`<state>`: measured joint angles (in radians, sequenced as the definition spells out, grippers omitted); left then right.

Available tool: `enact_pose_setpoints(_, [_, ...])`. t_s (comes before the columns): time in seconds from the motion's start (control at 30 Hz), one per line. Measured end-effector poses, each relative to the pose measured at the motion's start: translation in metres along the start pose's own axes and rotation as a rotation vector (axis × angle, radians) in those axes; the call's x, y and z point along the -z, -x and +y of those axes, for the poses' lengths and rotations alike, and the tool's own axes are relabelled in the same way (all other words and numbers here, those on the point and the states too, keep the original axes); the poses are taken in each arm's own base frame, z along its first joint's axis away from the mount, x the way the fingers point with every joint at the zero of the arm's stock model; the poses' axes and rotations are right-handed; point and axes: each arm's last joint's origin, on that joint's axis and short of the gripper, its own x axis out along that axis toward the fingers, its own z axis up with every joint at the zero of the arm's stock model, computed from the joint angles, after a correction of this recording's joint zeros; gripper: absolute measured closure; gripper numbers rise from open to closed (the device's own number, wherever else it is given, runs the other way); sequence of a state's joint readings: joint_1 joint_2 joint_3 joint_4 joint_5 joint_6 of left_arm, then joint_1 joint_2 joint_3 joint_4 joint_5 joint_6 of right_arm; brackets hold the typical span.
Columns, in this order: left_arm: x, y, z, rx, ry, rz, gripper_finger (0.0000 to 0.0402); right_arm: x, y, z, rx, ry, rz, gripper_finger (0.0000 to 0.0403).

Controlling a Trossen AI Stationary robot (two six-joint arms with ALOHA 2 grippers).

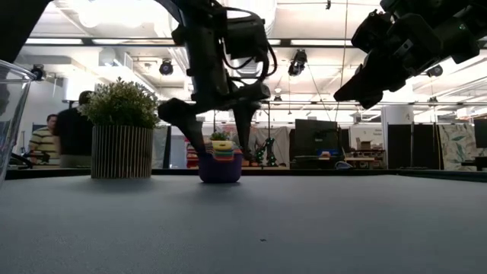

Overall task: Nest measuring cups in basket
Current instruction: Put the stacked measuring cups into the transparent bin

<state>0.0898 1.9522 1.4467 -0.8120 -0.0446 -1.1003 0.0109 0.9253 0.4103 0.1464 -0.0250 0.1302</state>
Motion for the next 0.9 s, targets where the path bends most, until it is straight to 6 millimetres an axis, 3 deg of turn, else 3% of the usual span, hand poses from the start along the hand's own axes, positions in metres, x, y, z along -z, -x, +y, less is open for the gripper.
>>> enact_pose_setpoints(0.43, [0.001,-0.037,-0.001,-0.080,-0.001,0.043,0.0082,0.000,0.000,0.000,0.000,0.001,-0.001,0.0394])
enact_pose_setpoints(0.9, [-0.010,-0.025,-0.010,-0.035,-0.008,-0.027,0.0082,0.000,0.000,0.000,0.001,0.002,0.000,0.0394])
